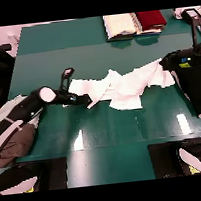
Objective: Fold the shirts.
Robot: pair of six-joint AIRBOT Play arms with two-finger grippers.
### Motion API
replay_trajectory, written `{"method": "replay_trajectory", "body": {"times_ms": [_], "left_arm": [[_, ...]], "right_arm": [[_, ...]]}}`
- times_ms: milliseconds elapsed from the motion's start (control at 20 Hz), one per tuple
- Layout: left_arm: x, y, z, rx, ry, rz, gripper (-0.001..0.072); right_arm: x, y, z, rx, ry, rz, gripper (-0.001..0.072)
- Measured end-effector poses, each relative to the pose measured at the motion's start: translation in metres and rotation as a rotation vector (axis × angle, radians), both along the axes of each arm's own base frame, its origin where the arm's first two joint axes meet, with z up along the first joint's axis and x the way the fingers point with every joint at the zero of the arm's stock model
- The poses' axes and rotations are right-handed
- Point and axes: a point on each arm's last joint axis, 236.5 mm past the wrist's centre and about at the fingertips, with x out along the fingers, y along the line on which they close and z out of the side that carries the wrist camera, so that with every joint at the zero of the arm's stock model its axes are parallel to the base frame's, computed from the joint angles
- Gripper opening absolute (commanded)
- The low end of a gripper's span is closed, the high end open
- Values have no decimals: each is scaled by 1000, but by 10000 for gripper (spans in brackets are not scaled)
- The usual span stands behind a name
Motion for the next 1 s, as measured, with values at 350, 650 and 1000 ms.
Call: {"method": "replay_trajectory", "body": {"times_ms": [350,650,1000], "left_arm": [[6,-21,-14,-5,41,-9,23],[69,11,114,-51,-225,36,22],[25,145,460,-88,-1006,260,22]], "right_arm": [[-2,0,-1,-1,8,2,16],[8,-2,46,-8,-103,2,16],[-5,-27,226,-31,-504,-60,16]]}}
